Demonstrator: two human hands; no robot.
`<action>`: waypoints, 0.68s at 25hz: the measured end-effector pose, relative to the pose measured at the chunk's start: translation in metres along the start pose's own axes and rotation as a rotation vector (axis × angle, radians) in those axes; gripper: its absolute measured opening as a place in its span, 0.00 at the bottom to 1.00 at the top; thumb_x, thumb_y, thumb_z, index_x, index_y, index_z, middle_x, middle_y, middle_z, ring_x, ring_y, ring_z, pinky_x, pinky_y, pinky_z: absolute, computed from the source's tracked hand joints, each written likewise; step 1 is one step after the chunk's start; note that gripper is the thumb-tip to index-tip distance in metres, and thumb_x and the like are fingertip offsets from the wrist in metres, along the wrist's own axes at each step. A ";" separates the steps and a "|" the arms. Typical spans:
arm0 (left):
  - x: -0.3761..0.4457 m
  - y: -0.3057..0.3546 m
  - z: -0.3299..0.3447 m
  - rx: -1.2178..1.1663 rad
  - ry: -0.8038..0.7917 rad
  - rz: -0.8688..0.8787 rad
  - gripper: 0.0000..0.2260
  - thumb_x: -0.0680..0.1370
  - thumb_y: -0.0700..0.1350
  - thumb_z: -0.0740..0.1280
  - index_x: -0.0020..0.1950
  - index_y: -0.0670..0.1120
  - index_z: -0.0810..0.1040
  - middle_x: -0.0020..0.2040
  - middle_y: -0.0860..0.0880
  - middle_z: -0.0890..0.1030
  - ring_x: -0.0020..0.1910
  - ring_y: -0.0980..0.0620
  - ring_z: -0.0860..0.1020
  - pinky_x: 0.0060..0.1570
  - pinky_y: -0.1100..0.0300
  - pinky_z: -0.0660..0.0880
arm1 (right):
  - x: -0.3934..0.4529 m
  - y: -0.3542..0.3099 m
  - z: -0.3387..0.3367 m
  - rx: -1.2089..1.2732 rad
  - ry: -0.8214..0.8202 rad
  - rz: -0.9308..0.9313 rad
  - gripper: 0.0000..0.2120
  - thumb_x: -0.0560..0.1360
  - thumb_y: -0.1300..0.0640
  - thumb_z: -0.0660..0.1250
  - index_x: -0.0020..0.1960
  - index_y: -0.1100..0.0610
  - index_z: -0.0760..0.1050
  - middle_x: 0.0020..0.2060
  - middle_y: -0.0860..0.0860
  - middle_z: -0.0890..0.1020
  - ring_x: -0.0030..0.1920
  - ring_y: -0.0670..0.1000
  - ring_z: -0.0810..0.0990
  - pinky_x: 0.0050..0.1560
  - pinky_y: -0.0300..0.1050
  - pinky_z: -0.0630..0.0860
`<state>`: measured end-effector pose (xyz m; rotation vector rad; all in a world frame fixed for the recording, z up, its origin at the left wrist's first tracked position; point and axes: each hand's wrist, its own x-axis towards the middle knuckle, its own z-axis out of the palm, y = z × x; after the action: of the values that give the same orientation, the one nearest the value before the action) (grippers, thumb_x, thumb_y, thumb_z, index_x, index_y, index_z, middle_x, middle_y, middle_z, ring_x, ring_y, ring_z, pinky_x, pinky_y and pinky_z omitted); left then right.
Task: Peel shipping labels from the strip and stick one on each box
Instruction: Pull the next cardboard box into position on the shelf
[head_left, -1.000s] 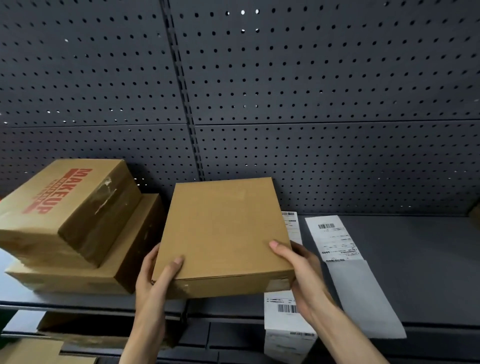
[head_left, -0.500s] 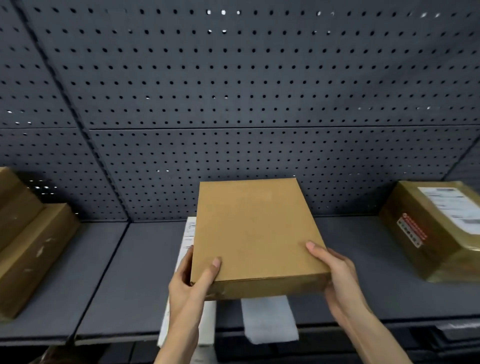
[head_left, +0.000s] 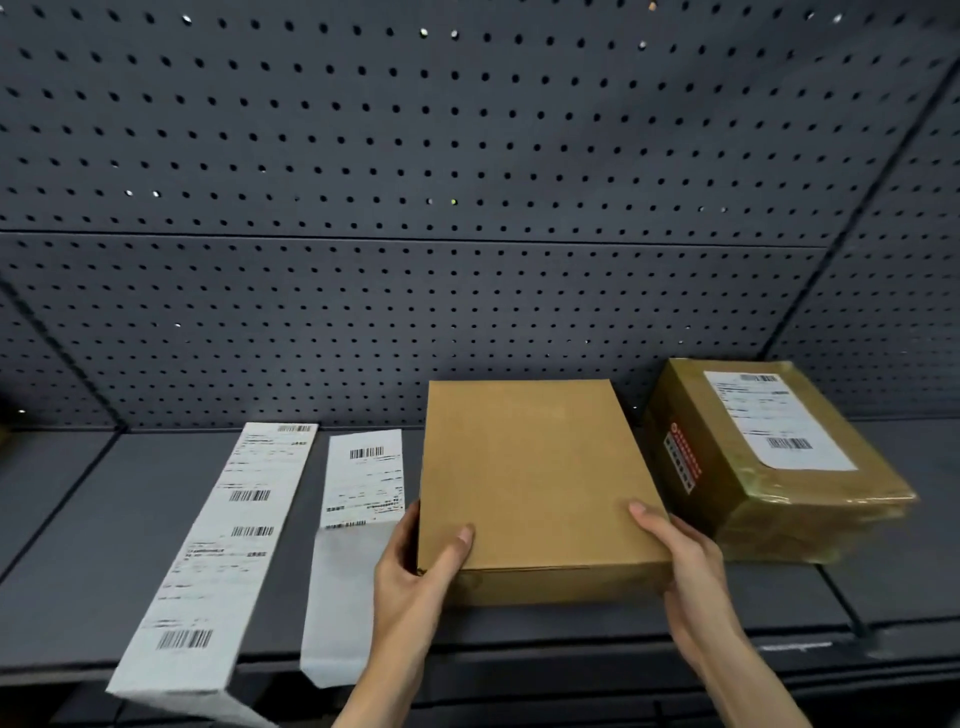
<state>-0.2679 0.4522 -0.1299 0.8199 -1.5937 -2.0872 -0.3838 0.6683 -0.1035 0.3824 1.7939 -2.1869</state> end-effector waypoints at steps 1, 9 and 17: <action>0.000 -0.005 0.004 0.006 -0.002 -0.001 0.29 0.71 0.44 0.77 0.71 0.46 0.74 0.58 0.52 0.85 0.52 0.60 0.84 0.47 0.71 0.79 | 0.002 0.001 -0.005 -0.004 0.012 0.004 0.17 0.69 0.55 0.77 0.56 0.58 0.81 0.54 0.55 0.86 0.55 0.55 0.83 0.60 0.53 0.77; 0.001 -0.018 0.012 0.024 0.025 -0.015 0.27 0.73 0.43 0.75 0.71 0.46 0.73 0.59 0.52 0.83 0.52 0.63 0.83 0.44 0.75 0.76 | 0.004 0.005 -0.010 0.001 0.057 0.020 0.11 0.72 0.58 0.76 0.53 0.55 0.79 0.52 0.52 0.85 0.55 0.52 0.82 0.63 0.51 0.75; 0.001 -0.008 0.004 0.086 -0.042 0.001 0.25 0.73 0.44 0.76 0.69 0.47 0.74 0.60 0.52 0.83 0.56 0.62 0.82 0.53 0.71 0.77 | -0.009 0.002 -0.007 -0.319 0.160 -0.192 0.22 0.72 0.56 0.78 0.65 0.56 0.79 0.60 0.51 0.82 0.64 0.53 0.79 0.65 0.49 0.74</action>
<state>-0.2713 0.4567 -0.1372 0.8085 -1.7158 -2.0606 -0.3747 0.6749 -0.1031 0.3312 2.3089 -1.9834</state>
